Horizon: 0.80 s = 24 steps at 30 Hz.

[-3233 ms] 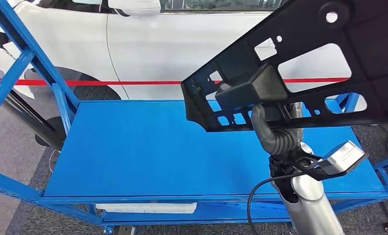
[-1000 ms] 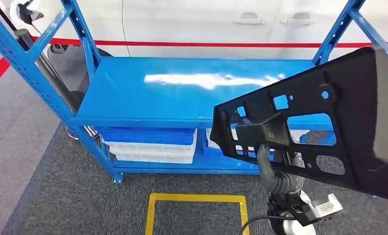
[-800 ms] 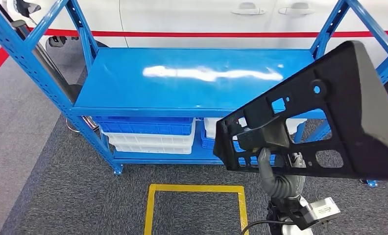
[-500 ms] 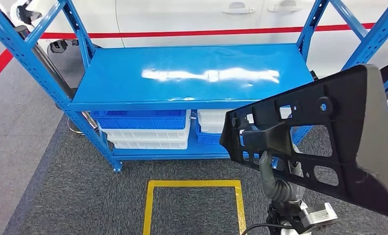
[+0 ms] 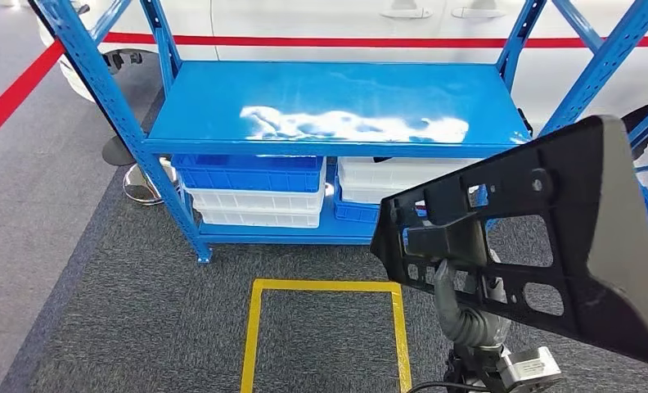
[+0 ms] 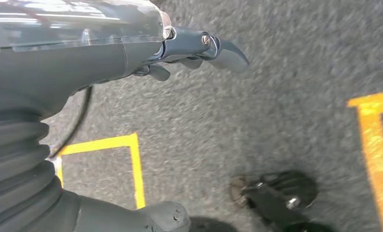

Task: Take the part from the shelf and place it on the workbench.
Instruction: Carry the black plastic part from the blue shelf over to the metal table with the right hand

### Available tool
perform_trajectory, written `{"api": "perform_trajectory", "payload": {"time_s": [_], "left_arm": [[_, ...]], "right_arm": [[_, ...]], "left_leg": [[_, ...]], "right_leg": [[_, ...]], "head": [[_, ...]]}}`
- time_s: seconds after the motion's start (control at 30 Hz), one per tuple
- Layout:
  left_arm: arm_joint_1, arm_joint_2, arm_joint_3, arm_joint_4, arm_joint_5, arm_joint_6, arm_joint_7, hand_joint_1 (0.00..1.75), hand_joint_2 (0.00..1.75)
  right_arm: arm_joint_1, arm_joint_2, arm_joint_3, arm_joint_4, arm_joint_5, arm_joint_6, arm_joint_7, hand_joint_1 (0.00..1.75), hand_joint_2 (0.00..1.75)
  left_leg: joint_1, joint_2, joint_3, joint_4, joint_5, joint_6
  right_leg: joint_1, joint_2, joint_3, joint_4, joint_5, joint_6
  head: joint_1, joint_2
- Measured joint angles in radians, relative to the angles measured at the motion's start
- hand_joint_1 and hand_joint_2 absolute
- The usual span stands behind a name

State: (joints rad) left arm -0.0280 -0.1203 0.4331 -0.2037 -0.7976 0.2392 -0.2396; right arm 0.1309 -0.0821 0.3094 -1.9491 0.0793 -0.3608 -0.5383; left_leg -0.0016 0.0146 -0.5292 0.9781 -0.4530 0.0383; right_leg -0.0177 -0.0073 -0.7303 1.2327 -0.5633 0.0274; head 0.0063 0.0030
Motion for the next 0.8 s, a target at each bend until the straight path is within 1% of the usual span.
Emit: {"api": "perform_trajectory", "payload": {"time_s": [0.03,0.07,0.1,0.13,0.17,0.2,0.23,0.27,0.3,0.33,0.37,0.4,0.43,0.47,0.5,0.53,0.57,0.6,0.63,0.67,0.7,0.73,0.77,0.8], "left_arm": [[0.000,0.000,0.000,0.000,0.000,0.000,0.000,0.00,1.75],[0.000,0.000,0.000,0.000,-0.001,0.000,0.000,0.00,1.75],[0.000,-0.001,0.000,0.000,-0.001,0.000,0.000,0.00,1.75],[0.000,-0.001,0.000,0.000,-0.001,0.000,0.000,0.00,1.75],[0.000,-0.001,0.000,0.000,-0.001,0.000,0.000,0.00,1.75],[0.001,-0.001,0.000,0.000,-0.002,0.000,0.000,0.00,1.75],[0.000,0.000,0.000,0.000,-0.002,0.000,0.000,0.00,1.75],[0.000,0.000,0.000,0.000,-0.003,0.000,0.000,0.00,1.75],[0.001,0.000,0.000,0.000,-0.004,0.000,-0.001,0.00,1.75],[0.002,0.000,0.000,0.000,-0.005,0.000,-0.001,0.00,1.75],[0.004,0.000,0.000,0.000,-0.006,0.000,-0.001,0.00,1.75],[0.005,0.000,0.000,0.000,-0.007,0.000,-0.001,0.00,1.75],[0.006,0.000,0.000,0.000,-0.008,0.000,-0.001,0.00,1.75],[0.006,0.000,0.000,0.000,-0.009,0.000,-0.001,0.00,1.75],[0.006,0.000,0.000,0.000,-0.009,0.000,-0.001,0.00,1.75],[0.006,0.000,0.000,0.000,-0.009,0.000,-0.001,0.00,1.75],[0.005,0.000,0.000,0.000,-0.010,0.000,-0.001,0.00,1.75],[0.005,0.000,0.000,0.000,-0.010,0.000,-0.001,0.00,1.75],[0.005,0.000,0.000,0.000,-0.010,0.000,-0.001,0.00,1.75],[0.004,0.000,0.000,0.000,-0.010,-0.001,-0.001,0.00,1.75],[0.003,0.001,0.000,0.000,-0.010,-0.002,-0.001,0.00,1.75],[0.001,0.002,0.000,0.000,-0.011,-0.003,-0.001,0.00,1.75],[0.001,0.002,0.000,0.000,-0.011,-0.004,-0.001,0.00,1.75],[0.000,0.002,0.000,0.000,-0.012,-0.004,-0.001,0.00,1.75]], "right_arm": [[0.001,0.001,-0.002,0.001,0.000,-0.002,0.000,1.75,1.75],[0.002,0.001,-0.003,0.001,0.001,-0.004,0.000,1.75,1.75],[0.003,0.002,-0.004,0.002,0.002,-0.007,-0.001,1.75,1.75],[0.004,0.004,-0.004,0.002,0.003,-0.009,-0.001,1.75,1.75],[0.004,0.006,-0.005,0.002,0.004,-0.011,-0.001,1.75,1.75],[0.003,0.008,-0.006,0.002,0.005,-0.012,-0.002,1.75,1.75],[0.004,0.010,-0.007,0.002,0.005,-0.015,-0.004,1.75,1.75],[0.005,0.012,-0.010,0.001,0.006,-0.017,-0.005,1.75,1.75],[0.008,0.013,-0.013,0.001,0.006,-0.020,-0.006,1.75,1.75],[0.010,0.015,-0.017,0.000,0.006,-0.023,-0.007,1.75,1.75],[0.011,0.016,-0.020,0.000,0.006,-0.026,-0.008,1.75,1.75],[0.013,0.018,-0.022,-0.001,0.005,-0.028,-0.008,1.75,1.75],[0.014,0.020,-0.025,-0.001,0.005,-0.029,-0.008,1.75,1.75],[0.016,0.021,-0.028,-0.002,0.005,-0.031,-0.009,1.75,1.75],[0.019,0.023,-0.032,-0.002,0.005,-0.033,-0.009,1.75,1.75],[0.023,0.024,-0.036,-0.003,0.005,-0.035,-0.009,1.75,1.75],[0.027,0.024,-0.040,-0.004,0.005,-0.038,-0.009,1.75,1.75],[0.031,0.024,-0.045,-0.004,0.005,-0.041,-0.010,1.75,1.75],[0.034,0.024,-0.049,-0.005,0.005,-0.043,-0.010,1.75,1.75],[0.037,0.025,-0.053,-0.007,0.005,-0.045,-0.011,1.75,1.75],[0.040,0.025,-0.057,-0.010,0.005,-0.045,-0.011,1.75,1.75],[0.043,0.026,-0.060,-0.013,0.005,-0.045,-0.012,1.75,1.75],[0.045,0.027,-0.062,-0.015,0.005,-0.046,-0.013,1.75,1.75],[0.046,0.028,-0.063,-0.016,0.005,-0.046,-0.014,1.75,1.75]], "left_leg": [[-0.001,0.001,-0.019,0.003,0.013,0.000],[-0.002,0.001,-0.039,0.008,0.026,-0.002],[-0.002,0.001,-0.060,0.014,0.037,-0.004],[-0.002,0.000,-0.079,0.021,0.047,-0.007],[-0.003,-0.001,-0.096,0.030,0.055,-0.011],[-0.005,-0.002,-0.109,0.037,0.063,-0.016],[-0.006,-0.002,-0.116,0.042,0.072,-0.021],[-0.006,-0.003,-0.120,0.043,0.081,-0.027],[-0.006,-0.003,-0.122,0.041,0.091,-0.033],[-0.004,-0.004,-0.126,0.041,0.095,-0.039],[-0.002,-0.005,-0.134,0.050,0.081,-0.044],[0.000,-0.006,-0.145,0.074,0.048,-0.050],[0.002,-0.008,-0.158,0.115,-0.002,-0.055],[0.003,-0.008,-0.172,0.175,-0.058,-0.060],[0.005,-0.008,-0.183,0.241,-0.103,-0.063],[0.005,-0.008,-0.186,0.296,-0.125,-0.065],[0.005,-0.008,-0.176,0.329,-0.123,-0.066],[0.005,-0.008,-0.149,0.324,-0.099,-0.064],[0.005,-0.008,-0.104,0.285,-0.070,-0.060],[0.003,-0.010,-0.043,0.215,-0.057,-0.053],[0.001,-0.011,0.021,0.128,-0.060,-0.046],[-0.001,-0.011,0.068,0.061,-0.072,-0.041],[-0.004,-0.012,0.096,0.013,-0.085,-0.036],[-0.007,-0.011,0.103,-0.007,-0.087,-0.033]], "right_leg": [[0.000,0.000,-0.001,0.049,-0.007,0.002],[0.000,0.001,0.010,0.072,0.010,0.002],[0.000,0.001,0.040,0.061,0.039,0.001],[0.000,0.001,0.087,0.016,0.062,-0.001],[0.002,0.001,0.147,-0.056,0.063,-0.005],[0.004,0.001,0.201,-0.128,0.049,-0.010],[0.007,0.001,0.238,-0.184,0.032,-0.015],[0.010,0.002,0.255,-0.217,0.018,-0.022],[0.010,0.002,0.251,-0.223,0.021,-0.030],[0.010,0.000,0.242,-0.224,0.032,-0.038],[0.008,-0.001,0.231,-0.224,0.045,-0.047],[0.006,-0.003,0.218,-0.226,0.058,-0.055],[0.005,-0.004,0.203,-0.226,0.071,-0.061],[0.006,-0.004,0.186,-0.226,0.084,-0.065],[0.007,-0.004,0.169,-0.225,0.097,-0.066],[0.008,-0.004,0.151,-0.223,0.111,-0.065],[0.008,-0.004,0.132,-0.221,0.124,-0.064],[0.009,-0.004,0.114,-0.218,0.136,-0.062],[0.010,-0.004,0.097,-0.215,0.148,-0.060],[0.010,-0.004,0.085,-0.213,0.158,-0.057],[0.011,-0.004,0.075,-0.210,0.168,-0.054],[0.012,-0.005,0.070,-0.211,0.178,-0.050],[0.011,-0.006,0.068,-0.213,0.189,-0.044],[0.010,-0.007,0.067,-0.217,0.200,-0.037]], "head": [[0.000,0.000],[0.000,0.000],[0.000,0.000],[0.000,0.000],[0.000,0.000],[0.000,0.000],[0.000,0.000],[0.001,0.000],[0.003,0.000],[0.005,0.000],[0.005,0.000],[0.003,0.000],[0.001,0.000],[-0.002,0.000],[-0.003,0.000],[-0.003,0.000],[-0.003,0.000],[-0.003,0.000],[-0.003,0.000],[-0.003,0.000],[-0.003,0.000],[-0.002,0.000],[-0.004,0.000],[-0.007,0.000]]}}
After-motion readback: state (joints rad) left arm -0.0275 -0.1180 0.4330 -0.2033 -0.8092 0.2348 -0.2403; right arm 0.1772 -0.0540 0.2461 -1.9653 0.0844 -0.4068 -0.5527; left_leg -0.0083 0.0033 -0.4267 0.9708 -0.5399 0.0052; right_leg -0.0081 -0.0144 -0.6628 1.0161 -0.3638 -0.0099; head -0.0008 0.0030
